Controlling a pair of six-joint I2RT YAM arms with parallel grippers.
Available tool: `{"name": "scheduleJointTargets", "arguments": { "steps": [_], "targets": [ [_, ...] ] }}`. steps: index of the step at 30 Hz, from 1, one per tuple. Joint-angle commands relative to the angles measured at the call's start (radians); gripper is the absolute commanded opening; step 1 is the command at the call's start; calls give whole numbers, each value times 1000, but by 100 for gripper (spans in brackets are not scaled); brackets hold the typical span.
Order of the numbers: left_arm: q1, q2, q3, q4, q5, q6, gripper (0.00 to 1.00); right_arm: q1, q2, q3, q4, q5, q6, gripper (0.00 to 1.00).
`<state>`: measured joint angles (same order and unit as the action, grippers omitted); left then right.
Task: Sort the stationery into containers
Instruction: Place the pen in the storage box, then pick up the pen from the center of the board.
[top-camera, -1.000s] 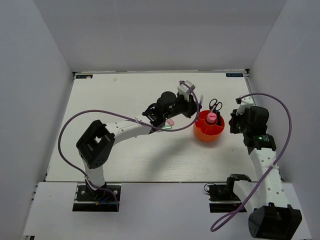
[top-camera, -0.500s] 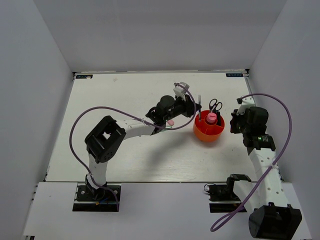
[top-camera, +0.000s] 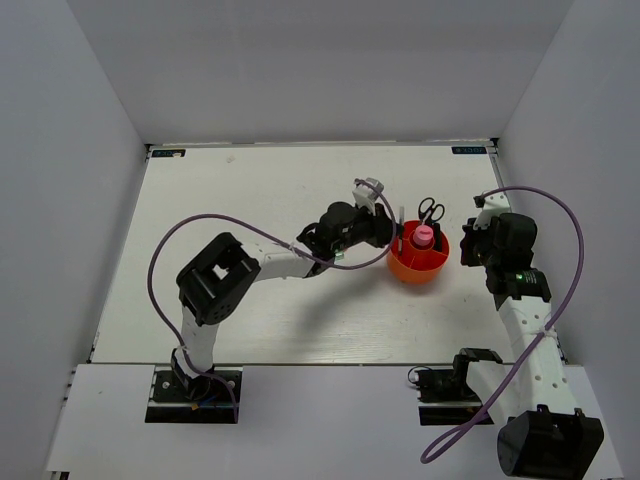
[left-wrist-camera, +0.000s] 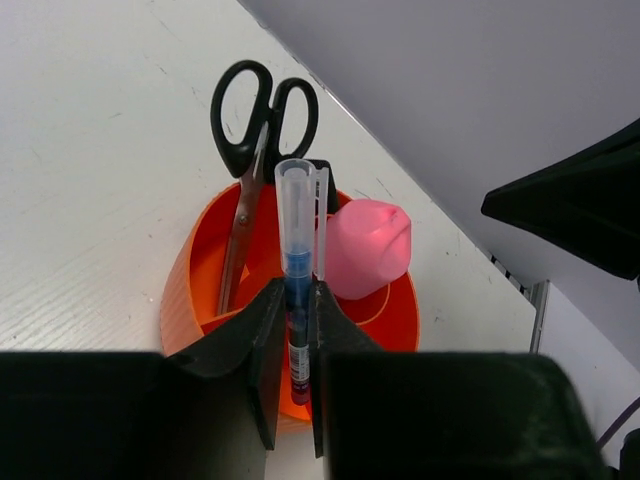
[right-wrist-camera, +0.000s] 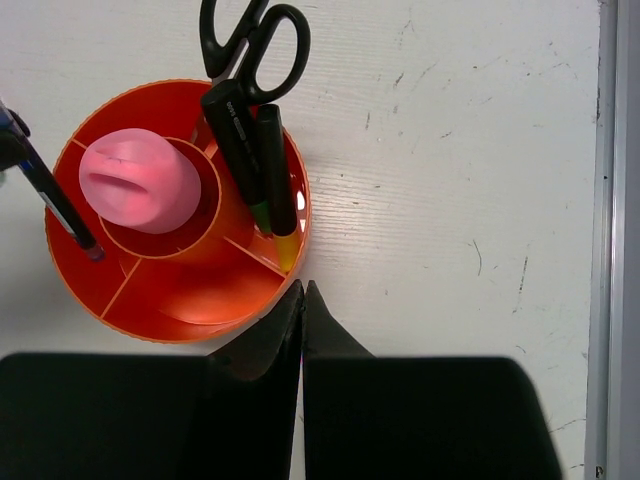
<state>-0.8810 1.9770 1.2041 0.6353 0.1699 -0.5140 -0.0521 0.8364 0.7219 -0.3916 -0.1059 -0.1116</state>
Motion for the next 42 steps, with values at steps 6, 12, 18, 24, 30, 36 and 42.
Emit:
{"name": "scheduleJointTargets", "arguments": {
  "steps": [6,12,18,24,30,36,42],
  "targets": [
    [-24,-6,14,-63,-12,61,51,-5,-20,-9,42,11,-2,1],
    [-27,-38,2,-105,-26,86,59,-8,-29,-9,42,11,-3,1],
    [-50,-217,-165,-138,-87,179,56,-9,-36,-7,34,3,-5,10],
    [-49,-545,-275,-512,-155,375,23,-8,-34,1,-1,-81,-61,56],
    [193,-543,-63,-1384,-140,505,4,0,27,40,-218,-610,-490,0],
    [352,-386,-52,-1556,-337,724,42,5,69,77,-451,-858,-772,48],
    [428,-268,-75,-1524,-274,759,55,1,-11,13,-365,-805,-734,50]
  ]
}}
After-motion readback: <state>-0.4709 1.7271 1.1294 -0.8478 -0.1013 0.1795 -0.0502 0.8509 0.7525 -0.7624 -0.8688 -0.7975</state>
